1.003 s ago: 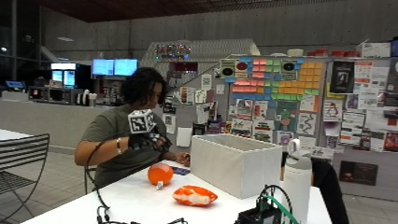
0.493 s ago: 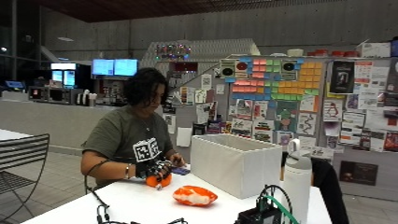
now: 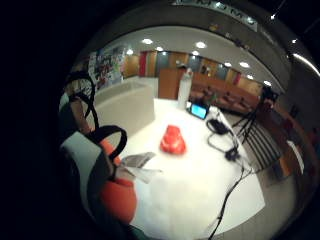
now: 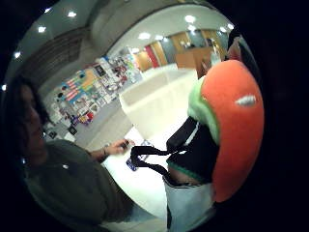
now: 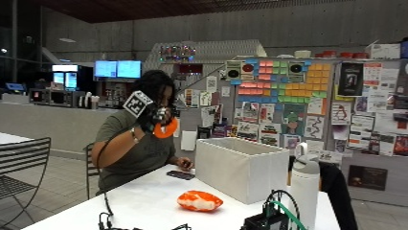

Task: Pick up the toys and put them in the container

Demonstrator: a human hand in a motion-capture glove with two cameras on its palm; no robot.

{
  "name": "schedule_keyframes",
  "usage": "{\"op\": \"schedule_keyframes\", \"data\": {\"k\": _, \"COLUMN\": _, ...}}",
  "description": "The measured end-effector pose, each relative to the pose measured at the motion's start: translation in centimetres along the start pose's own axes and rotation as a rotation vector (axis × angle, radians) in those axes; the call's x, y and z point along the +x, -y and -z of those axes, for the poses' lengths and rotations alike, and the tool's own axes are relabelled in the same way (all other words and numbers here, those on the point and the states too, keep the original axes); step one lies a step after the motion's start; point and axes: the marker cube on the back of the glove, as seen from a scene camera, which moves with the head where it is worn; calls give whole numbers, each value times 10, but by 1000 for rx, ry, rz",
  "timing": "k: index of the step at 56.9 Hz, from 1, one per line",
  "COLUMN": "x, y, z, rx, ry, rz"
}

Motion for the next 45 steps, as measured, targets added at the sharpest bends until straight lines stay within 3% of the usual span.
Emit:
{"op": "schedule_keyframes", "data": {"k": 2, "x": -4, "y": 26, "z": 10, "rx": 38, "ry": 45, "rz": 38}}
{"op": "schedule_keyframes", "data": {"k": 5, "x": 1, "y": 71, "z": 12, "rx": 79, "ry": -51, "rz": -81}}
{"op": "schedule_keyframes", "data": {"k": 8, "x": 3, "y": 110, "z": 9, "rx": 104, "ry": -59, "rz": -82}}
{"op": "schedule_keyframes", "data": {"k": 14, "x": 33, "y": 168, "z": -14, "rx": 63, "ry": -154, "rz": -82}}
{"op": "schedule_keyframes", "data": {"k": 21, "x": 35, "y": 240, "z": -47, "rx": 41, "ry": -77, "rz": -320}}
{"op": "schedule_keyframes", "data": {"k": 30, "x": 48, "y": 293, "z": -110, "rx": -25, "ry": -169, "rz": -372}}
{"op": "schedule_keyframes", "data": {"k": 34, "x": 49, "y": 302, "z": -127, "rx": -73, "ry": -63, "rz": -337}}
{"op": "schedule_keyframes", "data": {"k": 39, "x": 86, "y": 302, "z": -145, "rx": -131, "ry": -254, "rz": -366}}
{"op": "schedule_keyframes", "data": {"k": 45, "x": 57, "y": 330, "z": -159, "rx": -105, "ry": 54, "rz": -356}}
